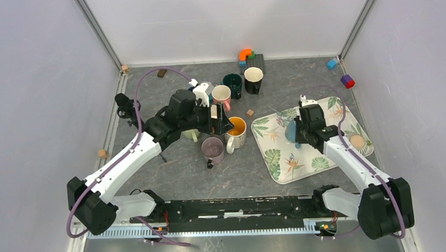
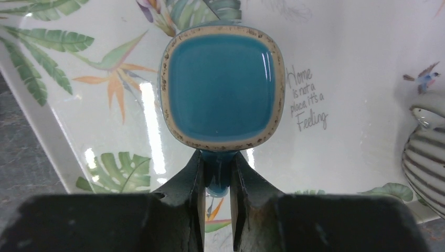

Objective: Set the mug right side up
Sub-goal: Turn over the cup on the tray.

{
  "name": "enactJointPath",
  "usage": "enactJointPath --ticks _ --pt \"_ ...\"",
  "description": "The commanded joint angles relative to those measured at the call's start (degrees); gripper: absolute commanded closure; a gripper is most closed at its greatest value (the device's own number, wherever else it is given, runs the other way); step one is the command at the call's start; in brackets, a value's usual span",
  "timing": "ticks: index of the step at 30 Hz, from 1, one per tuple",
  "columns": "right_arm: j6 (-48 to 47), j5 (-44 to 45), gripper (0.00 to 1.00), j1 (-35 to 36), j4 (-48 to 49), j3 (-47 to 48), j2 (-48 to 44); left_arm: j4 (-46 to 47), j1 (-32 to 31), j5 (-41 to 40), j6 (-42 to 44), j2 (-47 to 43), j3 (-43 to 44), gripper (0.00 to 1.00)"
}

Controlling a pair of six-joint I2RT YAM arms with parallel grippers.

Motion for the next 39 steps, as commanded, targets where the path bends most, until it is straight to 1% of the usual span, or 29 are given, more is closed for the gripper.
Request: enactJointPath --ticks 1,7,14,16,19,21,22,25,33,35,39 --pt "0.9 -3.7 1.0 -0.1 1.6 6.6 -3.2 5.3 0.2 2.6 -6.9 -2.9 0.0 0.0" --pt "3.7 -8.8 1.0 -0.1 1.7 14.5 -5.5 10.6 0.3 5.8 -12.8 -3.6 -0.5 0.0" --pt "10.0 -19.1 1.0 -0.1 7.7 18.3 -7.9 17.9 0.4 8.7 -19.3 -3.2 -1.3 0.0" --pt "13.1 -23.1 1.0 -0.1 11.3 18.1 -8.3 20.4 0.5 9.5 -21.3 -2.8 -1.8 0.0" --pt "19.5 -28.9 1.0 0.0 19.8 16.0 -8.6 23.9 0.8 10.6 -24.2 -1.7 -2.4 0.0" --pt "24.8 -32.9 1.0 0.0 27.4 13.7 -8.5 25.6 1.2 11.0 -26.5 -1.0 -2.8 0.0" --pt "27.7 -34.9 1.0 0.1 32.7 12.1 -8.5 27.7 1.4 11.4 -27.6 -0.7 -3.2 0.0" --pt "34.3 -37.9 1.0 0.7 42.9 9.5 -7.6 32.5 2.6 12.9 -32.1 0.4 -4.5 0.0" --pt "43.6 -39.9 1.0 4.5 56.5 8.0 -3.8 40.3 3.4 16.2 -38.0 3.4 -5.4 0.0" --pt "44.9 -39.8 1.0 5.6 58.6 7.8 -3.0 42.1 3.5 16.9 -39.5 4.1 -5.6 0.01" --pt "47.6 -39.7 1.0 7.1 62.7 7.1 -1.6 45.5 3.4 17.8 -41.9 5.0 -6.1 0.07"
